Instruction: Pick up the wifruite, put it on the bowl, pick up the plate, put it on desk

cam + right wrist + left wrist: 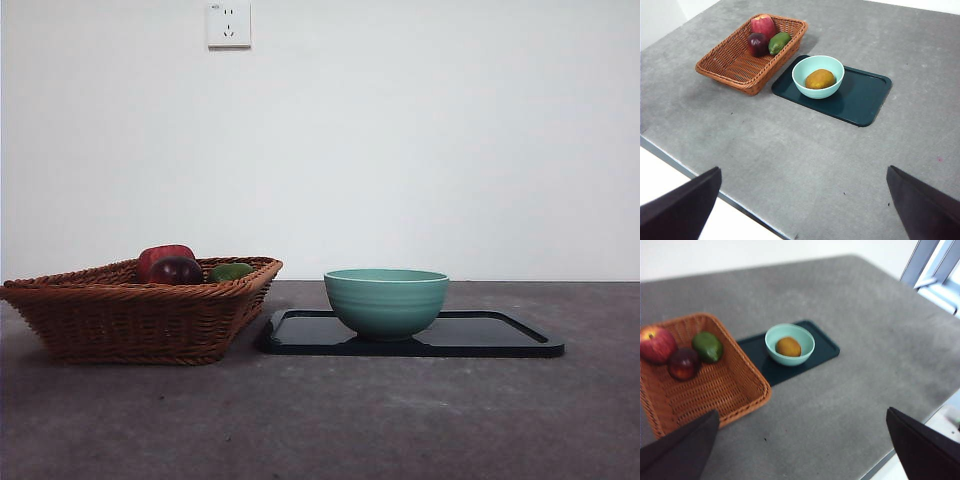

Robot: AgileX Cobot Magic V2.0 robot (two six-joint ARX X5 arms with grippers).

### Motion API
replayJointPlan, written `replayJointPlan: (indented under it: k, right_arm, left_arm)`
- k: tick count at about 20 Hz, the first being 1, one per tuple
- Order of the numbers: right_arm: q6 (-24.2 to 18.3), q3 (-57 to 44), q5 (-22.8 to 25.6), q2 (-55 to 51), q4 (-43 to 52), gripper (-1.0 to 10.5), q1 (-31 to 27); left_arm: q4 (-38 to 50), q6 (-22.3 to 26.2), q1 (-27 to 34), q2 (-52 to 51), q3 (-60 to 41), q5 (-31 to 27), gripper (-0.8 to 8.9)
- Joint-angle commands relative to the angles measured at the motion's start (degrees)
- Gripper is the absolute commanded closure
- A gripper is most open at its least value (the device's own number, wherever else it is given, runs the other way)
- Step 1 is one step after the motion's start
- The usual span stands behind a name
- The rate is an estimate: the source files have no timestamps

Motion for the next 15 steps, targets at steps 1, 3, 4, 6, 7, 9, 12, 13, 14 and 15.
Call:
replayJointPlan:
  k: [1, 3, 4, 6, 7, 9, 12, 13, 14, 15]
  right_arm:
    - [0.61, 0.55, -0.02, 0.26, -4.13, 3.5, 0.35]
    - [0.63, 0.55, -0.02, 0.26, -4.13, 3.5, 0.35]
    - [0.63, 0.55, -0.04, 0.26, -4.15, 3.4, 0.35]
    - [0.63, 0.55, -0.04, 0.26, -4.15, 3.4, 0.35]
    - [0.63, 0.55, -0.04, 0.26, -4.15, 3.5, 0.35]
    - [0.63, 0.55, -0.04, 0.26, -4.15, 3.5, 0.35]
    - [0.61, 0.55, -0.02, 0.26, -4.15, 3.5, 0.35]
    - [0.61, 0.55, -0.02, 0.26, -4.15, 3.5, 0.35]
    - [0.59, 0.55, -0.02, 0.26, -4.15, 3.5, 0.35]
    - [0.59, 0.55, 0.0, 0.26, -4.13, 3.5, 0.35]
  left_arm:
    - [2.23, -2.03, -0.52, 6.12, 0.74, 0.39, 2.19]
    - [4.83, -2.49, -0.5, 11.69, 0.81, 0.39, 2.19]
    - [6.86, -2.51, -0.5, 14.64, 0.83, 0.39, 2.19]
    - [11.02, -2.54, -0.44, 20.41, 0.87, 1.57, 2.19]
    - [12.98, -2.54, -0.11, 24.72, 1.36, 3.93, 2.19]
    - [13.29, -2.58, 0.52, 30.14, 3.1, 6.62, 2.2]
    - [12.17, -2.95, 1.64, 40.68, 8.96, 6.95, 2.2]
    - [10.86, -2.95, 1.99, 44.26, 11.67, 7.34, 2.2]
    - [9.46, -2.93, 2.34, 47.76, 14.49, 7.69, 2.2]
    - [8.22, -2.89, 2.75, 51.12, 17.27, 7.74, 2.2]
